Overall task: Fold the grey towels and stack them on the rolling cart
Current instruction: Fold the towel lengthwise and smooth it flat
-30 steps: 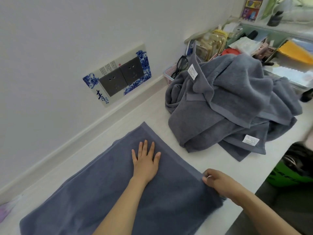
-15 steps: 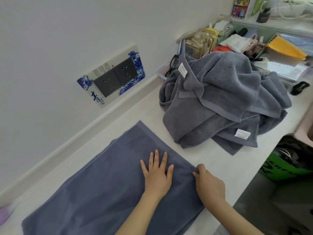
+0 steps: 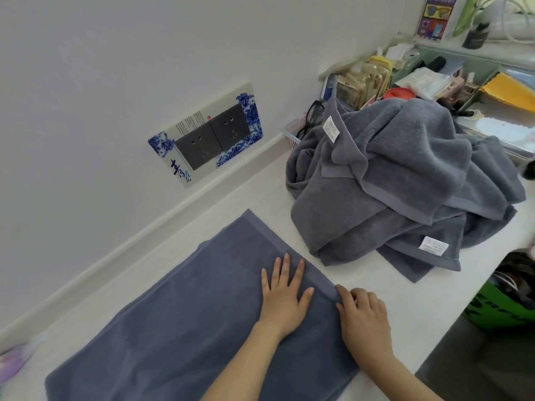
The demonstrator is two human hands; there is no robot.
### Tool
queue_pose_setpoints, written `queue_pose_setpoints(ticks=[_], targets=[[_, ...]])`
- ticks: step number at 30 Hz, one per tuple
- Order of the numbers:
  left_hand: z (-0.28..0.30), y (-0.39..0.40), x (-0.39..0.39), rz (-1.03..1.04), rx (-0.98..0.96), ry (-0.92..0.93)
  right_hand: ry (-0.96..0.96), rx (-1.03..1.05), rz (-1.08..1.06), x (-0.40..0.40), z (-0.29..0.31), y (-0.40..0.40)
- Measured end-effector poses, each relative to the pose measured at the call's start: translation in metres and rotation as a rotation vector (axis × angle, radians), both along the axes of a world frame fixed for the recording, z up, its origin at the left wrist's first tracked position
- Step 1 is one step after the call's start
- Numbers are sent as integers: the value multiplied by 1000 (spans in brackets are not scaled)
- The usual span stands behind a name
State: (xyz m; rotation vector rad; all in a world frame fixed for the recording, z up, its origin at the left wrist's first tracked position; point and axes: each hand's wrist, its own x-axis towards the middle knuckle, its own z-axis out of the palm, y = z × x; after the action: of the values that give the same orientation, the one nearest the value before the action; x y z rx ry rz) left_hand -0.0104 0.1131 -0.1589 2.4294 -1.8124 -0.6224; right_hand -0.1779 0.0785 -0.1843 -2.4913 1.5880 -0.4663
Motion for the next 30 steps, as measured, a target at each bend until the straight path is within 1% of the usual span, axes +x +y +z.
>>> queue_pose_setpoints(ticks=[3, 5, 7, 9, 13, 16, 18, 19, 22, 25, 27, 28, 30], targets=[[10, 19, 15, 107, -151, 133, 3, 52, 22, 11, 9, 4], [13, 43, 26, 184, -252, 122, -5, 96, 64, 17, 15, 6], [16, 76, 33, 307, -301, 144, 1, 156, 151, 22, 20, 9], [17, 119, 41, 417, -312, 157, 30, 205, 252, 30, 25, 16], [16, 193, 47, 581, -219, 114, 100, 239, 404, 41, 18, 33], [19, 240, 49, 733, -154, 41, 166, 267, 385, 50, 15, 43], [15, 274, 50, 897, -172, -19, 155, 279, 360, 59, 16, 54], [15, 286, 49, 988, -186, -18, 130, 271, 357, 63, 17, 59], [19, 324, 44, 1235, -212, 7, 45, 244, 443, 76, 23, 88], [20, 346, 44, 1386, -218, 130, 34, 251, 546, 84, 21, 125], [19, 356, 46, 1510, -323, 282, 49, 266, 579, 87, 16, 150], [22, 363, 46, 1597, -368, 411, 65, 278, 586, 87, 13, 163], [26, 366, 53, 1698, -461, 728, 98, 284, 567, 87, 9, 171]])
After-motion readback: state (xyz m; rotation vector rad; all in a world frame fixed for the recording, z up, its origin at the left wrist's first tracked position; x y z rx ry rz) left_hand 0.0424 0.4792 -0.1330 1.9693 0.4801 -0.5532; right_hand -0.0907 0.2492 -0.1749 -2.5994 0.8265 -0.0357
